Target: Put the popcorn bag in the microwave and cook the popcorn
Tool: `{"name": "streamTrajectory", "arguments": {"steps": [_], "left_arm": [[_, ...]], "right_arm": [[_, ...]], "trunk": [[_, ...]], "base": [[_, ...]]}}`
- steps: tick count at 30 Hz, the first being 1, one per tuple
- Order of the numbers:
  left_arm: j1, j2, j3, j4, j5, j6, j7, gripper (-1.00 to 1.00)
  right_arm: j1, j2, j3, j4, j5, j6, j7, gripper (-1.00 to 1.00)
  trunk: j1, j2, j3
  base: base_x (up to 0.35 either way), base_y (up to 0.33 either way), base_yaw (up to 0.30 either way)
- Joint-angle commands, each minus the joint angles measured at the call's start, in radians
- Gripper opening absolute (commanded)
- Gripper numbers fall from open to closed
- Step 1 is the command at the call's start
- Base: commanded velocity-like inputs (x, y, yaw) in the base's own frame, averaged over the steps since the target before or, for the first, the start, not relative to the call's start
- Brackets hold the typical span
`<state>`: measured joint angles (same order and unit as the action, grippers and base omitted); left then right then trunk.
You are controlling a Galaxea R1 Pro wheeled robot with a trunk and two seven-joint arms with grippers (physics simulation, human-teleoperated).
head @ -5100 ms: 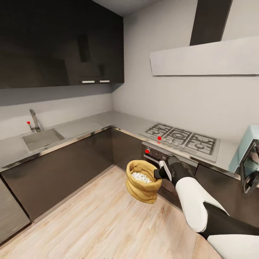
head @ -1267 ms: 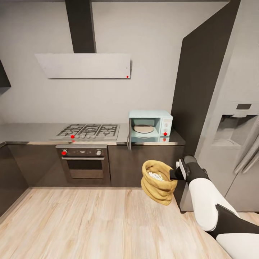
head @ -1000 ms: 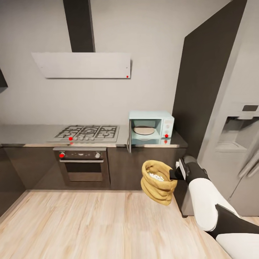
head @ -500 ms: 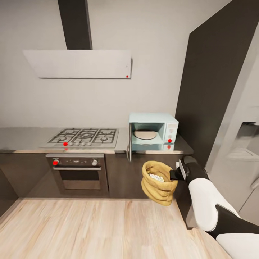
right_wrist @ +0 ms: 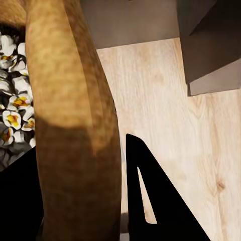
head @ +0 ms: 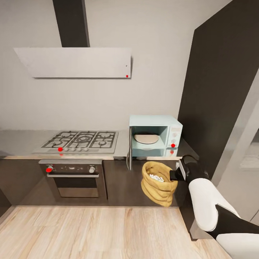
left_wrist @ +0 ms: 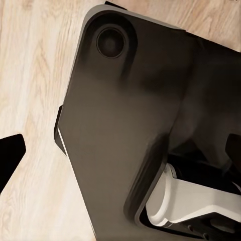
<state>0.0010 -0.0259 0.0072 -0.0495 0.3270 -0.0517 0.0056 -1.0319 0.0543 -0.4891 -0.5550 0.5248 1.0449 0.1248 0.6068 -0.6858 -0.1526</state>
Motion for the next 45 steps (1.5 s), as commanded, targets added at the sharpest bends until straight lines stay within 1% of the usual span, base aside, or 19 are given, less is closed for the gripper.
{"name": "streamTrajectory", "arguments": {"steps": [1,7,10,12,16,18,25,26,29,31,34,38,45], "left_arm": [[0.000,0.000,0.000,-0.001,0.005,-0.002,0.001,1.00],[0.000,0.000,0.000,-0.001,0.005,-0.002,0.001,1.00],[0.000,0.000,0.002,-0.001,0.006,-0.002,0.001,1.00],[0.000,0.000,0.003,-0.001,0.006,-0.002,0.001,1.00],[0.000,0.000,0.003,-0.001,0.006,-0.002,0.001,1.00],[0.001,0.000,0.004,-0.001,0.006,-0.002,0.001,1.00],[0.001,0.000,0.002,-0.001,0.006,-0.002,0.001,1.00],[0.000,0.000,0.002,-0.001,0.006,-0.002,0.001,1.00],[0.000,0.000,0.002,-0.001,0.005,-0.002,0.001,1.00],[0.000,0.000,0.002,-0.001,0.005,-0.002,0.001,1.00],[0.000,0.000,0.002,-0.001,0.005,-0.002,0.001,1.00],[0.000,0.000,0.002,-0.001,0.005,-0.002,0.001,1.00],[0.000,-0.001,0.003,-0.002,0.005,-0.002,0.001,1.00]], "right_arm": [[-0.001,0.002,-0.007,-0.002,0.011,0.002,0.009,-1.00],[-0.001,-0.007,-0.005,-0.010,0.013,0.002,0.008,-1.00],[-0.002,-0.010,0.016,-0.012,0.014,0.002,0.007,-1.00],[-0.002,-0.012,0.021,-0.016,0.013,0.002,0.007,-1.00],[0.000,-0.010,0.024,-0.084,0.011,0.002,0.006,-1.00],[-0.002,-0.009,0.024,-0.092,0.012,0.002,0.005,-1.00],[-0.076,-0.004,0.025,-0.083,0.011,0.002,-0.001,-1.00],[-0.092,-0.004,0.026,-0.073,0.011,0.002,-0.001,-1.00],[-0.171,-0.005,0.026,0.028,0.015,0.002,-0.007,-1.00],[-0.207,-0.007,0.026,0.075,0.017,0.002,-0.026,-1.00],[-0.242,-0.008,0.034,0.091,0.016,0.002,-0.041,-1.00],[-0.295,-0.008,0.036,0.093,0.017,0.002,-0.043,-1.00],[-0.307,-0.008,0.036,0.092,0.018,0.002,-0.042,-1.00]], "trunk": [[0.000,-0.001,-0.001],[0.000,-0.001,-0.001],[0.000,-0.001,-0.001],[0.000,-0.001,-0.001],[0.000,-0.001,-0.001],[0.000,-0.001,-0.001],[0.000,-0.001,-0.001],[0.000,-0.001,-0.001],[0.000,-0.001,-0.001],[0.000,-0.001,-0.001],[0.000,-0.001,-0.001],[0.000,-0.001,-0.001],[0.000,-0.001,-0.001]], "base": [[0.021,0.000,0.000],[0.003,0.000,0.000],[0.000,0.000,0.000],[0.000,0.000,0.000],[0.000,0.000,0.000],[0.000,0.000,0.000],[0.000,0.000,0.000],[0.000,0.000,0.000],[0.000,0.000,0.000],[0.000,0.000,0.000],[0.000,0.000,0.000],[0.000,0.000,0.000],[0.000,0.000,0.000]]}}
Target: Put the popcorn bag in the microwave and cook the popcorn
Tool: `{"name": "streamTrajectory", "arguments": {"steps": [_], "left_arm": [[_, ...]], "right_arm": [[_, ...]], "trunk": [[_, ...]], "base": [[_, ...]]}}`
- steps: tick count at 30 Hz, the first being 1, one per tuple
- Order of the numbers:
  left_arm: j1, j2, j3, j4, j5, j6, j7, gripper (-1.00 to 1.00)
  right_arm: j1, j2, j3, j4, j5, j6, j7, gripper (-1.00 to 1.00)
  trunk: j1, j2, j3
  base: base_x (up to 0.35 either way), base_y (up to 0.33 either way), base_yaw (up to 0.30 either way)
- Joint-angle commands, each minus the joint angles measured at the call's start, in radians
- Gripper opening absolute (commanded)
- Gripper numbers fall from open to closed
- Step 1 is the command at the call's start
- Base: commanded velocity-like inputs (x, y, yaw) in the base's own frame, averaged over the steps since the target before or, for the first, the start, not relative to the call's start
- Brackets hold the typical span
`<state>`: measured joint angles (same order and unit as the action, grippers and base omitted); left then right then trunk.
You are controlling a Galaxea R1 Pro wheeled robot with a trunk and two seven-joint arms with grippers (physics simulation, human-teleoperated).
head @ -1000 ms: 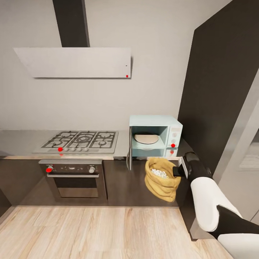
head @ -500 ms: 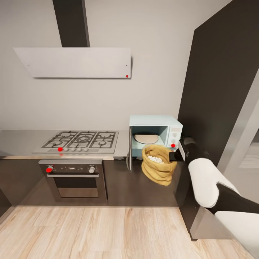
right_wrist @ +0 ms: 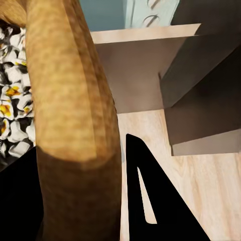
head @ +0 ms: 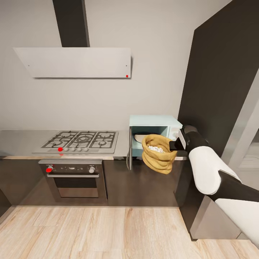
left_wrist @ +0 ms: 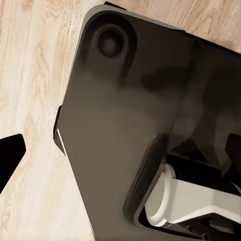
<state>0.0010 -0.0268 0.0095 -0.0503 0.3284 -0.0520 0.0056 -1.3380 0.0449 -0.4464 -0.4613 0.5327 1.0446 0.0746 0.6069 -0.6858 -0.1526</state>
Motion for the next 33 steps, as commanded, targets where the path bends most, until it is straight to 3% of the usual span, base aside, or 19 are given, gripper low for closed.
{"name": "streamTrajectory", "arguments": {"steps": [1,11,33], "left_arm": [[0.000,0.000,0.001,-0.001,0.004,-0.002,0.001,1.00],[0.000,0.001,-0.001,0.000,0.008,-0.002,0.002,1.00],[0.000,0.001,-0.005,0.000,0.001,-0.002,0.002,1.00]], "right_arm": [[-0.001,0.003,-0.007,-0.002,0.010,0.003,0.008,-1.00],[-0.001,0.009,-0.004,-0.002,0.011,0.003,0.008,-1.00],[-0.001,0.014,0.003,-0.004,0.012,0.003,0.004,-1.00]], "trunk": [[0.000,-0.001,-0.001],[0.000,-0.001,-0.001],[0.000,-0.001,-0.001]], "base": [[0.000,0.000,0.000],[0.012,0.000,0.000],[0.301,0.000,0.000]]}}
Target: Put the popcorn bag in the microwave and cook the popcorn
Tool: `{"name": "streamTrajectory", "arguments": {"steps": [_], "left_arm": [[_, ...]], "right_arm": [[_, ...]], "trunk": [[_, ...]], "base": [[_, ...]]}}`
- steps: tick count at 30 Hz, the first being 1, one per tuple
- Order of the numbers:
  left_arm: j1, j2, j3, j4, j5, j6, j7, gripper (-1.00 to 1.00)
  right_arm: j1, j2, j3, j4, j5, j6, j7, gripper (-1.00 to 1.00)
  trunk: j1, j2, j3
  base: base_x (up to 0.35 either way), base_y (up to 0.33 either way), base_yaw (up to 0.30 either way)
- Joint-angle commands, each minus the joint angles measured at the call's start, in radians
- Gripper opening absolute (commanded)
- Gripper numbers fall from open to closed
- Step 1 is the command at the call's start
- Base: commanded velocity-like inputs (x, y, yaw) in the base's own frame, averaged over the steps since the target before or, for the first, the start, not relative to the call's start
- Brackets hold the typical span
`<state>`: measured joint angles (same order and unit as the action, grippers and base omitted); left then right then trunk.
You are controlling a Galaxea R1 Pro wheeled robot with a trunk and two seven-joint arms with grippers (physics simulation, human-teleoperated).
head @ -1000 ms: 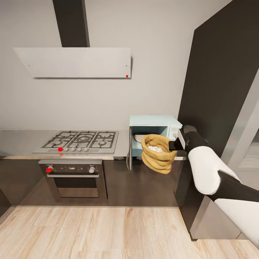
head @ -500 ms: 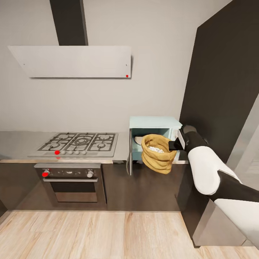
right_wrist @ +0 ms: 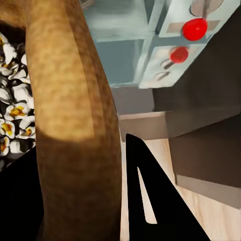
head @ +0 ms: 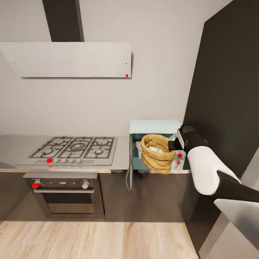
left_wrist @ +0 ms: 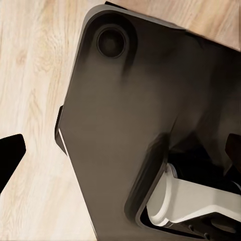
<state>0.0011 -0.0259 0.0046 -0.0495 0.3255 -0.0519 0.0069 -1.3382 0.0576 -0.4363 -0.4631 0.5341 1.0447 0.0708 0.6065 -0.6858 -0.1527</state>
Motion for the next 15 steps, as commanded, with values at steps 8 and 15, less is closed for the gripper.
{"name": "streamTrajectory", "arguments": {"steps": [8,15], "left_arm": [[0.000,0.000,0.002,-0.001,0.006,-0.002,0.001,1.00],[0.000,0.000,0.002,-0.001,0.006,-0.002,0.001,1.00]], "right_arm": [[0.000,-0.002,-0.011,0.009,0.008,0.003,0.005,-1.00],[0.008,-0.009,-0.013,0.092,0.000,0.003,0.005,-1.00]], "trunk": [[0.001,-0.001,-0.001],[0.001,-0.001,-0.001]], "base": [[0.060,0.000,0.000],[0.000,0.000,0.000]]}}
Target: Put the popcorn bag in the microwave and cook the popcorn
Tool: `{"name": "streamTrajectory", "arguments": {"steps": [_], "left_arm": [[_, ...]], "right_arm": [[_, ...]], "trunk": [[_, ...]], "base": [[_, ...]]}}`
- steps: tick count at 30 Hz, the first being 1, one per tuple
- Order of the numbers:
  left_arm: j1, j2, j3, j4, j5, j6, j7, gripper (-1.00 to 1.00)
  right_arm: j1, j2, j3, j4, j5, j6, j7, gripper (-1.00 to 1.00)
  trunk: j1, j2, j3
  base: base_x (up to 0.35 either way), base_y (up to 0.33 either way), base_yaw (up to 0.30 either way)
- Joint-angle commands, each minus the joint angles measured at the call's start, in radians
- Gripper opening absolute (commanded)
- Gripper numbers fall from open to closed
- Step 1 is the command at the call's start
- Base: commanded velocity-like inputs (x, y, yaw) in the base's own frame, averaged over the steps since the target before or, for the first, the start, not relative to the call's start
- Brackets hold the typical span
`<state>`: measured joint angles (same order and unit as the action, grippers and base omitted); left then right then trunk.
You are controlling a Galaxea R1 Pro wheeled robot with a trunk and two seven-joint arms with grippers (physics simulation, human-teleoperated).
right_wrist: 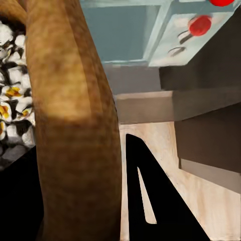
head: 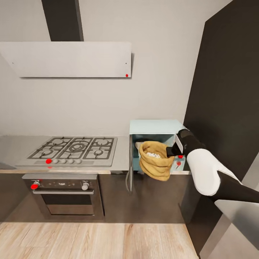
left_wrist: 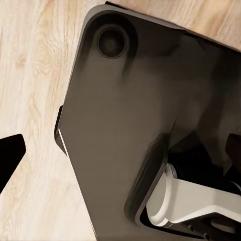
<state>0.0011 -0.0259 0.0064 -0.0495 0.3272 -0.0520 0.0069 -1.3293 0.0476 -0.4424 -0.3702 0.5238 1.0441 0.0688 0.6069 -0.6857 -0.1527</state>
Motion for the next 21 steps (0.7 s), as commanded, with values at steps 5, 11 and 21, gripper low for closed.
{"name": "streamTrajectory", "arguments": {"steps": [5,11,21], "left_arm": [[0.000,0.000,0.000,-0.001,0.004,-0.002,0.001,1.00],[0.000,-0.002,0.004,-0.003,0.008,-0.002,0.001,1.00],[0.000,-0.009,0.005,-0.005,0.013,-0.002,0.004,1.00]], "right_arm": [[0.000,-0.007,-0.007,0.050,0.013,0.003,0.009,-1.00],[0.001,-0.002,-0.009,0.055,0.004,0.003,0.012,-1.00],[0.001,-0.006,-0.009,0.062,0.010,0.003,0.011,-1.00]], "trunk": [[0.000,-0.001,-0.001],[0.000,-0.001,-0.001],[-0.004,0.006,0.002]], "base": [[0.000,0.000,0.000],[0.000,0.000,0.000],[0.000,0.000,0.000]]}}
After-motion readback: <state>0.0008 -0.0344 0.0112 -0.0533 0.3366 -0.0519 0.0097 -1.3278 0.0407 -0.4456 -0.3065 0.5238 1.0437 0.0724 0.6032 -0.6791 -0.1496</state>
